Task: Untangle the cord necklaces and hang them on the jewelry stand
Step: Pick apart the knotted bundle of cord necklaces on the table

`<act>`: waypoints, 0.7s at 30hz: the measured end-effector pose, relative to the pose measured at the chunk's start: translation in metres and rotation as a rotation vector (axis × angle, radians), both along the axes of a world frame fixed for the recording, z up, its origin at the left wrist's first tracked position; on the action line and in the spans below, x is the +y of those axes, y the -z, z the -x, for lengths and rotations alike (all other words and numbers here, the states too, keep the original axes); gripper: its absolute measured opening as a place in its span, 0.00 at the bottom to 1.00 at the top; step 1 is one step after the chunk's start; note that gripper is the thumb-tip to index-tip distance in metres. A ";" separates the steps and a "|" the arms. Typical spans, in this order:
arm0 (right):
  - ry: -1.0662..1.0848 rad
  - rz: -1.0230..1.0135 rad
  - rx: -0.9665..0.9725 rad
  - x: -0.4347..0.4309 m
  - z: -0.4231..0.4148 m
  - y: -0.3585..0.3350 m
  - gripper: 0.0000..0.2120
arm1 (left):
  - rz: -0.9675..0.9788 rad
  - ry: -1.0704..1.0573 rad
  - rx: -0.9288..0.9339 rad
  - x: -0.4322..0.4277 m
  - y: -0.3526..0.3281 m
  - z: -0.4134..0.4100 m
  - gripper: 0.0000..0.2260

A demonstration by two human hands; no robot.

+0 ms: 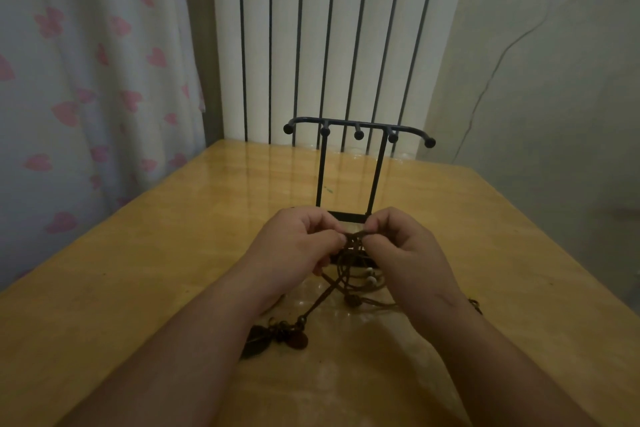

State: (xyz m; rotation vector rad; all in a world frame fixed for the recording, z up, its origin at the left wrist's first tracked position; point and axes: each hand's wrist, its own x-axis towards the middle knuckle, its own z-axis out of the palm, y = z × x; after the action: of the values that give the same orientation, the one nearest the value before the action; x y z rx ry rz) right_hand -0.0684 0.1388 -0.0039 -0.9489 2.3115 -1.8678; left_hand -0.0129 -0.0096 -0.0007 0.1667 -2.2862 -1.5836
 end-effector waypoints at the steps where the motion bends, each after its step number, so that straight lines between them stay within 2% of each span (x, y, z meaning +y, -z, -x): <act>1: -0.011 0.014 -0.031 0.000 0.000 0.000 0.04 | 0.000 -0.008 -0.022 0.001 0.000 0.000 0.06; 6: -0.049 0.148 -0.234 -0.003 -0.002 0.000 0.11 | -0.010 0.067 -0.166 0.002 0.001 -0.001 0.10; 12: 0.001 0.237 -0.392 -0.005 0.003 0.004 0.10 | -0.036 0.110 -0.204 0.000 0.001 -0.001 0.10; 17: -0.177 0.351 -0.586 -0.006 0.005 0.000 0.10 | -0.254 0.077 -0.219 -0.003 0.005 0.002 0.08; 21: -0.204 0.310 -0.572 -0.005 0.006 0.000 0.11 | -0.345 0.108 -0.168 -0.004 0.004 0.003 0.08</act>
State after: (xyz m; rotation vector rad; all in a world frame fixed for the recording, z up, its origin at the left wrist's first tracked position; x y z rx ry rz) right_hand -0.0741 0.1335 -0.0037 -0.5345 1.5768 -2.0912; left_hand -0.0160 -0.0133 -0.0049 0.2764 -2.1530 -2.0853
